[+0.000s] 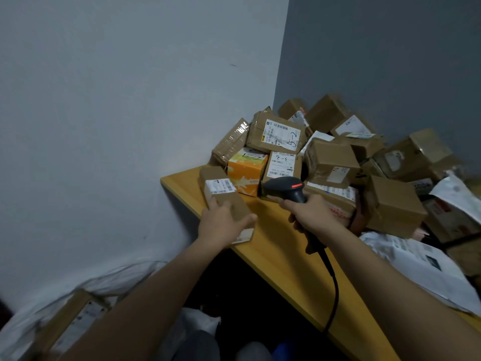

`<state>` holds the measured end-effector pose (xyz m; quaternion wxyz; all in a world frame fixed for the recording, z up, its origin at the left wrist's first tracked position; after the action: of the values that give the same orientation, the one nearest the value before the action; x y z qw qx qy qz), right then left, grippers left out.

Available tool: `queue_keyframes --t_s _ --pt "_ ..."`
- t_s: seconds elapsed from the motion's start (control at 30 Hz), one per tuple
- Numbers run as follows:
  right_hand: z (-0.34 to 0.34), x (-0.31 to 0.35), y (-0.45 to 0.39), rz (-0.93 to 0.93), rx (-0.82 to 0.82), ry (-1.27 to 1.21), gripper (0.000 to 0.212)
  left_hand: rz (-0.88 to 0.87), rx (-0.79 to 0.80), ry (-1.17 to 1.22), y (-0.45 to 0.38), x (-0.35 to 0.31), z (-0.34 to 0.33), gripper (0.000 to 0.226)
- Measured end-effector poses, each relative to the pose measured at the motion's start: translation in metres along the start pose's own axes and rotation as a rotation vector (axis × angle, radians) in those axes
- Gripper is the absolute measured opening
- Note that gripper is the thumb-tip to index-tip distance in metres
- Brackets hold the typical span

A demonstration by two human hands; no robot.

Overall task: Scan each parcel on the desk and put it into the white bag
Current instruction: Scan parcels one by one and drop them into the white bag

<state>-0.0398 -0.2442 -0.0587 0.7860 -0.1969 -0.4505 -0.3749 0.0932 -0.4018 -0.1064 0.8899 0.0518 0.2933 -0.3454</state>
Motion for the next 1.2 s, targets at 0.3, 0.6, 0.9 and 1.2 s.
queue_keyframes --t_s 0.3,0.6,0.9,1.2 --pt "0.041 -0.011 0.04 0.003 -0.097 -0.026 0.024 -0.253 0.148 0.481 0.018 -0.043 0.003 0.037" --pt "0.001 -0.001 0.016 -0.057 -0.01 -0.018 0.018 -0.393 0.236 -0.354 -0.061 -0.009 -0.017 0.066" --pt "0.023 -0.003 0.012 -0.079 -0.097 -0.049 0.014 -0.657 0.056 -0.353 -0.003 -0.074 -0.02 0.072" --pt "0.042 -0.019 0.037 -0.148 -0.109 -0.043 0.017 -0.449 0.567 -0.379 -0.04 -0.047 -0.032 0.12"
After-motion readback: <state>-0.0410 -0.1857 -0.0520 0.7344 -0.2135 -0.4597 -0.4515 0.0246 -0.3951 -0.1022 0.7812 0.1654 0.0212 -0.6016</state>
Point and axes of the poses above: each hand's wrist, its own y-axis away from the middle knuckle, its own z-axis out of the back of the hand, x = y × z, the point moved 7 cm from there along -y, towards the middle knuckle, and after that the axes turned 3 degrees about y, right-handed, at the moved point
